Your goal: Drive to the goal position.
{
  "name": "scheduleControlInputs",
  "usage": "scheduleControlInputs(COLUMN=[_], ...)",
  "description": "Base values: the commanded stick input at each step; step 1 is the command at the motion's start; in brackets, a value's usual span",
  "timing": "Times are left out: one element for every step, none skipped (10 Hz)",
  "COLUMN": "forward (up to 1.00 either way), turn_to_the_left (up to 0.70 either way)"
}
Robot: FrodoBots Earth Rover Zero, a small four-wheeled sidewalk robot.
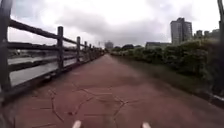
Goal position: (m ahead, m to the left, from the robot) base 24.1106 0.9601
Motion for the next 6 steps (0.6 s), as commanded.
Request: scheduleControlInputs(forward=[0.85,0.85,0.85,0.85,0.85,0.85], turn_to_the_left=[-0.21,-0.24,-0.24,0.01,0.10,0.10])
